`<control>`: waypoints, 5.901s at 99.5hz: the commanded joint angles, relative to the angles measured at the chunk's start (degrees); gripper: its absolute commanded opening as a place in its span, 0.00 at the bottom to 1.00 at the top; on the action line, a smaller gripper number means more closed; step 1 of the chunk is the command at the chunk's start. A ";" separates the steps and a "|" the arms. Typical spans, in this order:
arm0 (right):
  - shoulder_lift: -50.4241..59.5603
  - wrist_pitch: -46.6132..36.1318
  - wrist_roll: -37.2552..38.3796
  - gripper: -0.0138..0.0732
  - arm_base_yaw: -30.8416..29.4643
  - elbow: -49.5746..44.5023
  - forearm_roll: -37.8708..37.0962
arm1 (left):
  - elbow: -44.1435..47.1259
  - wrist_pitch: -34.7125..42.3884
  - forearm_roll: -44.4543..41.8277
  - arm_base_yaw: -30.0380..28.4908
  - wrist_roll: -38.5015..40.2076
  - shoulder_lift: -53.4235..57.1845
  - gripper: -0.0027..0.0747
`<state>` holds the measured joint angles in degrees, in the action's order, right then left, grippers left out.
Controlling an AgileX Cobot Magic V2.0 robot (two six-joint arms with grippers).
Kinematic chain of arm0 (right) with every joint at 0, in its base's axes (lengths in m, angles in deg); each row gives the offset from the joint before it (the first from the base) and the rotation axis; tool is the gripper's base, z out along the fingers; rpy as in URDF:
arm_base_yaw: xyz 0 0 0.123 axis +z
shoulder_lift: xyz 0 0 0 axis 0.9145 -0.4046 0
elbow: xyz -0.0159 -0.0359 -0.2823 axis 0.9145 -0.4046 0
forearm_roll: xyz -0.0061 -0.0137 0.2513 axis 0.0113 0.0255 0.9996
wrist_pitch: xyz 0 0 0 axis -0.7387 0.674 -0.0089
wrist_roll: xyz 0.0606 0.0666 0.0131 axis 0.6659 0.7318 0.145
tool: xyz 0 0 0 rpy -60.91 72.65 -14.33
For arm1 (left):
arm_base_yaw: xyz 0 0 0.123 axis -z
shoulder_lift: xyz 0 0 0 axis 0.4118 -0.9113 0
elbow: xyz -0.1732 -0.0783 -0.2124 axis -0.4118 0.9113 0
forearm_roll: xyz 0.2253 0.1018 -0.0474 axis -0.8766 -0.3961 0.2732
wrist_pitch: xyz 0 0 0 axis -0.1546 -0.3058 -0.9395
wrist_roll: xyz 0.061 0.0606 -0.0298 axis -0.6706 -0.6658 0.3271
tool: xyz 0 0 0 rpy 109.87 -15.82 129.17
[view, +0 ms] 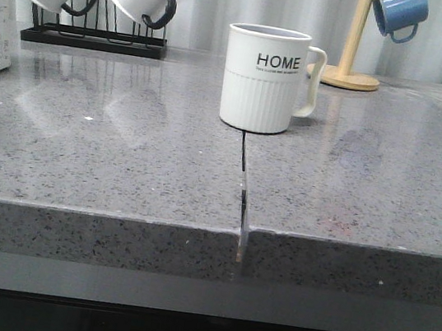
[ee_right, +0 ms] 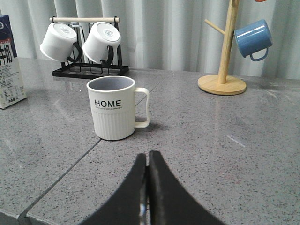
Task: Place milk next to cup
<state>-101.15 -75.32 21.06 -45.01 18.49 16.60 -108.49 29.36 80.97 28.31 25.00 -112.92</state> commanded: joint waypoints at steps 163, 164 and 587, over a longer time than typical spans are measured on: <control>-0.33 -4.16 -0.22 0.08 -0.06 1.48 -0.16 | -26.56 23.64 56.16 32.19 -43.30 -27.20 0.27; -0.33 -4.16 -0.22 0.08 -0.06 1.48 -0.16 | -26.84 23.81 56.31 32.37 -43.30 -27.56 0.27; -0.33 -4.16 -0.22 0.08 -0.06 1.43 -0.16 | 11.01 -28.24 -3.72 -1.85 -0.80 47.90 0.02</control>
<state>-101.15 -75.32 21.06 -45.01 18.41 16.60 -97.17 -3.31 77.59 26.54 23.56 -65.26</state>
